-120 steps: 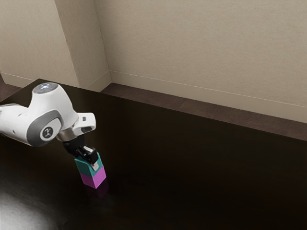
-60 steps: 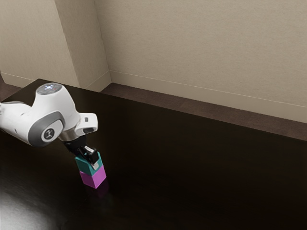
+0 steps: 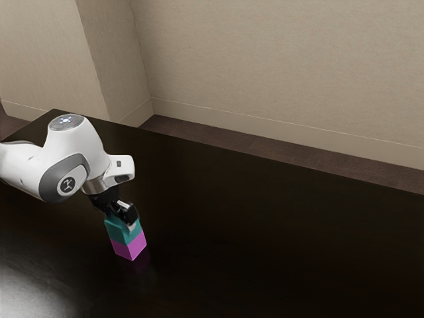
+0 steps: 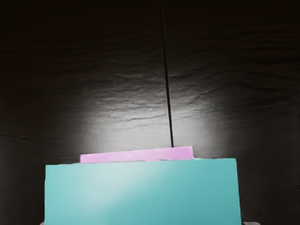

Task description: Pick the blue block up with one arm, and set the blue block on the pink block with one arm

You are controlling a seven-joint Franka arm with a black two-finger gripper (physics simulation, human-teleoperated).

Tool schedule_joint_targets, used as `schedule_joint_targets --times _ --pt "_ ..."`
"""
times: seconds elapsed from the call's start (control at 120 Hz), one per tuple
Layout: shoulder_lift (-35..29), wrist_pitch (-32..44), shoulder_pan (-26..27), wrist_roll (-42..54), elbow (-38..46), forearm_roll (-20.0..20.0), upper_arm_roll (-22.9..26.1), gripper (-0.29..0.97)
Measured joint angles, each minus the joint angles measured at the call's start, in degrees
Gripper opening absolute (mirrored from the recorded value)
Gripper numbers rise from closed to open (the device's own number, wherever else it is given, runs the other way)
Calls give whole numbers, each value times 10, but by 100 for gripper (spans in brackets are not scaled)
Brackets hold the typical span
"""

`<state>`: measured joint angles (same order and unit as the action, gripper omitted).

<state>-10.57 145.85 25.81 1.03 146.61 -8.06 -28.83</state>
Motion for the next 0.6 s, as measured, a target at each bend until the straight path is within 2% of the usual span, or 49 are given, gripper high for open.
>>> schedule_joint_targets --times 0.192,0.375,0.425,0.5,0.6 --pt "-3 -1 1 10 0 5 0 59" --pt "-44 -20 -6 18 -40 1 13 63" --pt "-65 -34 -47 20 -50 0 49 63" --pt "-106 -83 -128 16 -68 2 132 64" --pt "-127 -140 -169 8 -95 4 187 65"
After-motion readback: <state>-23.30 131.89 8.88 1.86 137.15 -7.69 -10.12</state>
